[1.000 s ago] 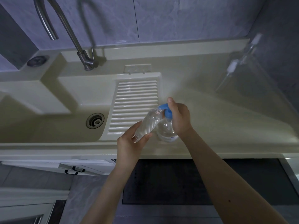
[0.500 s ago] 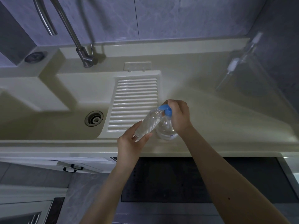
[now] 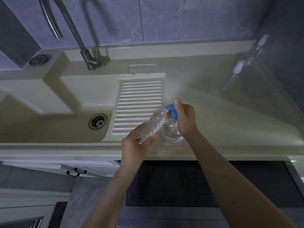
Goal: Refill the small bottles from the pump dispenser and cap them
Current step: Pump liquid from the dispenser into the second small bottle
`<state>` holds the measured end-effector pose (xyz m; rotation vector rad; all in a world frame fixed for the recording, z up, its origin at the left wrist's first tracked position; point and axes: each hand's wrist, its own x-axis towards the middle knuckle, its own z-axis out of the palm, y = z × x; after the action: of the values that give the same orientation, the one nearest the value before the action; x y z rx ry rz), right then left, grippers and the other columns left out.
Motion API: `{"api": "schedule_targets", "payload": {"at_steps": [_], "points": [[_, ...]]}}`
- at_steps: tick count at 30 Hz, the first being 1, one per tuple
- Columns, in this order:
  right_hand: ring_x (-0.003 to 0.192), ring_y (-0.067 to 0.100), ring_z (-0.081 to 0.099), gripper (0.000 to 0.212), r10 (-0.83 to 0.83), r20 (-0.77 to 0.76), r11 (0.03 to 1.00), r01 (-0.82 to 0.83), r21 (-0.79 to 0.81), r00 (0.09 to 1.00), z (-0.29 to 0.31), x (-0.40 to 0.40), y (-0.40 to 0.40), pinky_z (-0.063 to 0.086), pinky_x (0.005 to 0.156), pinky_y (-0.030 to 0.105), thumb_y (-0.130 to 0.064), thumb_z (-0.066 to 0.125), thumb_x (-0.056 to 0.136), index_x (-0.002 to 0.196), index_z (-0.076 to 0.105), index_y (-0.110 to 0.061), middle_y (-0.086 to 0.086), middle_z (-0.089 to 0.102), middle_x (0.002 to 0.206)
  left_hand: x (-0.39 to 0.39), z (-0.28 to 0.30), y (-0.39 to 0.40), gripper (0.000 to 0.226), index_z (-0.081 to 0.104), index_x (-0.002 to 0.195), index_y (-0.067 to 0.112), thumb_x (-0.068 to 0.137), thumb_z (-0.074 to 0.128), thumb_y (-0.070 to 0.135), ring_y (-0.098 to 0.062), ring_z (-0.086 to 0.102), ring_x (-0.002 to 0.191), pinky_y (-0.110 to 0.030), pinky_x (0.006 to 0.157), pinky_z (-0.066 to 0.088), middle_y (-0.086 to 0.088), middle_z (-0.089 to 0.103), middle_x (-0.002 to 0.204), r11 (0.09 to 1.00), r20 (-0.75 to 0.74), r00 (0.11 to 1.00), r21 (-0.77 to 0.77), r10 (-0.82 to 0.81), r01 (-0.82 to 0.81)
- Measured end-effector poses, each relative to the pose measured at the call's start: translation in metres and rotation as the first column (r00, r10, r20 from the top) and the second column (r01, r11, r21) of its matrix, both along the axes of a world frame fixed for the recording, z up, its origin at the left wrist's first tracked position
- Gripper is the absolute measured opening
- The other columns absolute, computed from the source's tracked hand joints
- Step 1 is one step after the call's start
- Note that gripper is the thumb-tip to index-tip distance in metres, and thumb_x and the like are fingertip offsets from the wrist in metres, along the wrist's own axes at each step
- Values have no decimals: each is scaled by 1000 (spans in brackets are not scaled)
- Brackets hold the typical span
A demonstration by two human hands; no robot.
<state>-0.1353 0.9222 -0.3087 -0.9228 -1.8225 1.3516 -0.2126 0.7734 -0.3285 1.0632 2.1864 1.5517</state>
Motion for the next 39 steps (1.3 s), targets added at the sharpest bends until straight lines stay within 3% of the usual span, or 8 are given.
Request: {"api": "schedule_targets", "payload": {"at_steps": [2,8,12,19,21,25,32,39], "points": [[45,7,40,59,1,-2,1000,-1,-14,1000,0,-1,0,38,64,31,-65,30,82,44,63,-35,-10,42,37,-1,0,1,28,65,104,4,79,74,13,4,62,81,-9,74,46,1,73,98,1000,17,1000,8,0,0],[48,12,36,50,-14,3,1000,14,11,1000,-3,-4,4,32,60,29,-43,33,82,38,53,-28,-6,43,39,-1,-4,1,26,65,102,7,79,74,13,-1,65,86,-13,77,49,5,72,97,1000,59,998,-7,7,-7],[54,21,40,44,-33,-13,999,33,36,999,-7,-6,5,32,58,32,-46,29,71,43,47,-18,23,53,57,0,-4,1,23,66,101,8,80,73,12,1,61,78,-9,73,45,6,71,93,999,66,998,-36,-7,9],[49,14,37,58,-31,54,999,31,-6,998,1,-2,1,38,65,35,-43,29,87,35,55,-36,-11,40,35,-3,0,2,23,66,101,5,80,72,11,5,58,72,-5,69,41,6,70,91,999,14,999,-34,-30,30],[45,8,36,61,-34,71,999,34,7,997,4,-1,-1,35,64,30,-49,26,88,35,54,-37,-11,39,34,-4,2,3,24,66,101,4,80,73,10,5,58,74,-4,70,40,2,71,93,999,8,999,-17,-33,33],[46,9,39,64,-21,39,1000,21,0,999,4,-1,-3,44,69,38,-63,27,86,39,57,-31,-13,39,35,-6,2,3,26,65,102,1,79,74,11,6,57,72,-4,71,41,-1,71,92,999,-19,999,-11,-35,34],[48,14,32,59,-35,37,999,36,-18,999,4,-4,1,34,61,36,-55,32,82,36,51,-23,-9,34,35,-6,2,3,27,66,103,4,79,74,14,-1,63,84,-13,77,49,2,71,94,1000,0,1000,-13,-27,27],[52,19,33,43,-45,26,999,45,9,999,-2,-5,3,29,58,32,-48,32,72,40,40,-21,-1,38,46,-3,1,1,24,68,102,9,79,74,11,8,58,73,-5,69,42,22,64,82,999,-3,1000,-42,-2,2]]}}
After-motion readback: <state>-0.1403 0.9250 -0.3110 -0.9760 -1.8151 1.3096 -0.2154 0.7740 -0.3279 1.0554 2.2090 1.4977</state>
